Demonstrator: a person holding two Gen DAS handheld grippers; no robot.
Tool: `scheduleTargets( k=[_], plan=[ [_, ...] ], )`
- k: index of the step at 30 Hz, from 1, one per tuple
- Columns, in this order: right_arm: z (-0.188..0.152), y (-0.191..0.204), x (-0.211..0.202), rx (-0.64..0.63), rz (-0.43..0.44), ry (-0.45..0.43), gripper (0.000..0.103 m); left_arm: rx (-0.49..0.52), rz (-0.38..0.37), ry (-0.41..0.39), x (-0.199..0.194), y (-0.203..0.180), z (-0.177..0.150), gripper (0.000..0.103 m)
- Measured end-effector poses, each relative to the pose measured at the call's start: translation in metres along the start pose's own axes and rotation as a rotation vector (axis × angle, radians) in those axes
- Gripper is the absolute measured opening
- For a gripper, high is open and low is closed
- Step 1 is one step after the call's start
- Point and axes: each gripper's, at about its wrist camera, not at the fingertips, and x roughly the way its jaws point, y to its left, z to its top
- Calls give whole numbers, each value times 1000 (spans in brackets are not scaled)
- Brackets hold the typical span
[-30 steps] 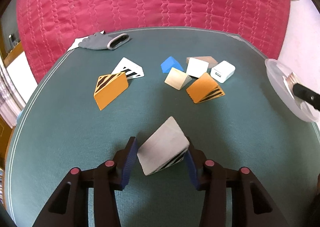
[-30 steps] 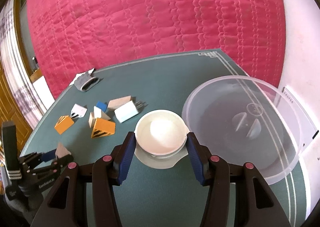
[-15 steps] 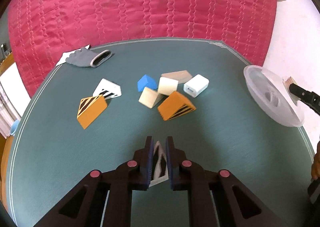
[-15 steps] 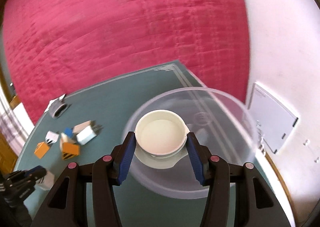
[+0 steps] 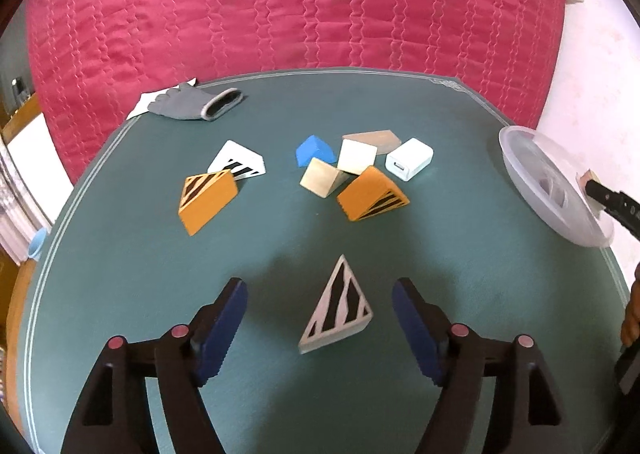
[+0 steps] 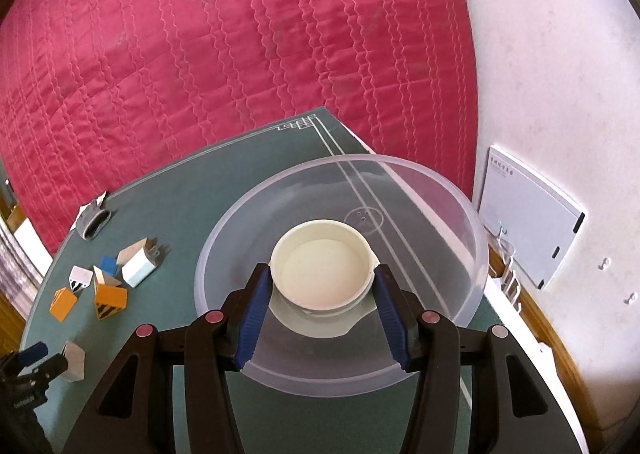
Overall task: Organize rigid objects
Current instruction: 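Lower the cup into the clear bowl with the right gripper while the left gripper regrasps the white striped wedge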
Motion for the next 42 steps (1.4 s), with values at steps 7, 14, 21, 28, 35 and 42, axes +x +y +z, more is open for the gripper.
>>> scheduleTargets(
  k=[7, 14, 21, 28, 35, 42],
  plan=[
    [-2, 3, -6, -9, -12, -38, 56, 36, 9, 16, 7, -5, -8, 83],
    [-1, 3, -13, -5, -20, -86, 64, 38, 11, 38, 18, -8, -9, 70],
    [-1, 1, -11, 2, -16, -81, 64, 38, -5, 53, 23, -9, -11, 39],
    [-1, -2, -11, 20, -25, -88, 64, 50, -7, 44, 21, -18, -5, 33],
    [7, -23, -18, 104, -99, -129, 64, 94, -52, -3, 11, -43, 11, 31],
    [11, -43, -20, 168, -134, -144, 64, 131, -133, -30, 6, -75, 29, 30]
  ],
)
